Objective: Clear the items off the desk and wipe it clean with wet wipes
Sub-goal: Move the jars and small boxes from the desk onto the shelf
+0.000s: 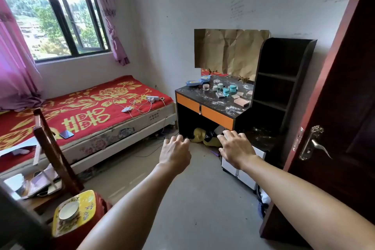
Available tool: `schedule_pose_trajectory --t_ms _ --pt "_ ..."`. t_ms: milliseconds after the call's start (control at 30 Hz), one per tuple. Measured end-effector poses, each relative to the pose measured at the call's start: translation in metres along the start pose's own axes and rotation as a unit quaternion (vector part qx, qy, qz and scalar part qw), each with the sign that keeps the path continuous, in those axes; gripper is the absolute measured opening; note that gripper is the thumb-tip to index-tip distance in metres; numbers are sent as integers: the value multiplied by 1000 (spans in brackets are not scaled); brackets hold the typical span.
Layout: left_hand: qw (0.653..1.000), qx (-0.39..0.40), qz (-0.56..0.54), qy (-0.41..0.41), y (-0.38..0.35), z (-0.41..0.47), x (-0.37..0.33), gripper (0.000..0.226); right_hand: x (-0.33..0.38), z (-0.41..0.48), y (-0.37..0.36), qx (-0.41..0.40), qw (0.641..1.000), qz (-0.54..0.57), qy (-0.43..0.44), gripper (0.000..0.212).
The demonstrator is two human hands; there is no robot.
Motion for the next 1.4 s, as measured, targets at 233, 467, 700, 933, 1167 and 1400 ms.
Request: schedule_pose_trajectory --t_ms 233,467,700,933,1167,1400 --pt "999 4 -40 27 -29 92 12 25 -39 98 -36 -1 1000 29 6 42" --pt "995 34 -67 66 -69 172 51 25 -50 193 -84 30 998 45 27 42" --pt "995 37 -82 49 -116 288 95 24 -63 312 -128 35 998 54 21 43" --pt "994 39 -98 15 -136 421 139 20 -96 438 -143 28 997 74 -22 41" --pt "991 62 -115 -17 -189 535 137 19 -147 527 -198 58 993 85 -56 42" --pt "988 92 -119 -25 -256 659 121 19 -216 627 -276 93 988 103 -72 41"
Point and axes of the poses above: each hand's wrist, its own z-axis towards the middle knuckle, its own y-axis out of the back of the hand, x = y × z, the point moved 10 cm from there along z, towards the middle knuckle, and after that the axes turned 6 degrees about y, right-handed, at the moved point
